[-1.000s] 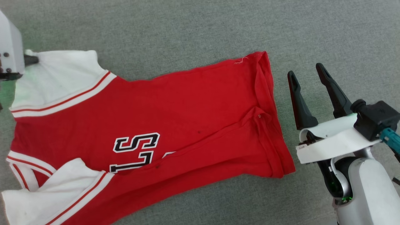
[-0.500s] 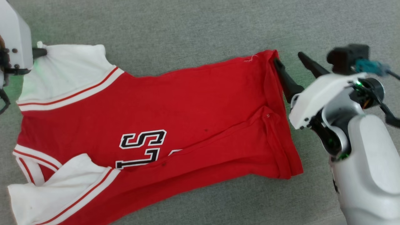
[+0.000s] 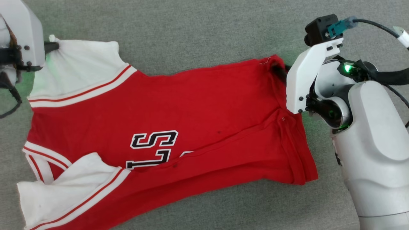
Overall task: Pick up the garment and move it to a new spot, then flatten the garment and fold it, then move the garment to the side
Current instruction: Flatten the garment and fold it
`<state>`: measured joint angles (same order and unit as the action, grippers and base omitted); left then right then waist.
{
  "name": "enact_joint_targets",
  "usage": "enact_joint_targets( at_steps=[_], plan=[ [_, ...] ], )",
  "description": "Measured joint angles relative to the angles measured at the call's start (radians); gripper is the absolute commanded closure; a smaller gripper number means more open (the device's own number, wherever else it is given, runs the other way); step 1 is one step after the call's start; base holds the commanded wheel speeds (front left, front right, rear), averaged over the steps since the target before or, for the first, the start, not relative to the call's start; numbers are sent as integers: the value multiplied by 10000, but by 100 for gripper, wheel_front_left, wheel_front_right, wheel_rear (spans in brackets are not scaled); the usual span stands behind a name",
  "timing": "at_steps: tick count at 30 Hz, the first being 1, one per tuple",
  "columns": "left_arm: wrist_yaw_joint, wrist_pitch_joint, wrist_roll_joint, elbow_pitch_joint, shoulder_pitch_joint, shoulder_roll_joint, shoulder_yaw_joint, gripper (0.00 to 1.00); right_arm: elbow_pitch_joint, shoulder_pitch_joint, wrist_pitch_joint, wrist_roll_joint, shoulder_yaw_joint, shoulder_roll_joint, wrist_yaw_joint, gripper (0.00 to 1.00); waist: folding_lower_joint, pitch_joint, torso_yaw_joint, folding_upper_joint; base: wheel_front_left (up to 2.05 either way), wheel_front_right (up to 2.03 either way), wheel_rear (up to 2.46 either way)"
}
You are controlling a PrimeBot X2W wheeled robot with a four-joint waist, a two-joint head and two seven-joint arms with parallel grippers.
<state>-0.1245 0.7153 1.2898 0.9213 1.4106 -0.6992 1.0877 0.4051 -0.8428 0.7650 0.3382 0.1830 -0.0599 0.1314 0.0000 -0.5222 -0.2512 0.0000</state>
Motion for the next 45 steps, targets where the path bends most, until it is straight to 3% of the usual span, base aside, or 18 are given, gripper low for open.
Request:
enact_joint_targets(
  at_steps=[5, 12, 25, 29, 39, 45],
  plan=[
    [-2, -169, -48, 25, 33, 184, 42, 100, 136, -212, 453, 48, -151, -13, 0, 100, 0, 117, 103, 0, 0, 0, 0],
    [-33, -418, 58, -339, 68, 408, 58, 100, 54, -326, -21, 56, -270, -382, 0, 100, 0, 447, 348, 0, 0, 0, 0],
    [119, 174, 330, -2245, -502, -272, 322, 100, -1266, 1213, -165, 1012, 309, -2036, 0, 100, 0, 1565, 1111, 0, 0, 0, 0],
    [700, 368, 414, -3722, -1059, -909, 382, 100, -1902, 1928, 19, 1308, 370, -2502, 0, 100, 0, 1920, 1361, 0, 0, 0, 0],
    [3081, 499, 1200, -9300, -3033, -3219, 451, 100, -3356, 3852, 767, 1546, -42, -3089, 0, 100, 0, 2495, 1843, 0, 0, 0, 0],
    [3963, 301, 1582, -10773, -4157, -3676, 784, 100, -3825, 4631, 1175, 1636, -159, -3070, 0, 100, 0, 2464, 1897, 0, 0, 0, 0]
  ],
)
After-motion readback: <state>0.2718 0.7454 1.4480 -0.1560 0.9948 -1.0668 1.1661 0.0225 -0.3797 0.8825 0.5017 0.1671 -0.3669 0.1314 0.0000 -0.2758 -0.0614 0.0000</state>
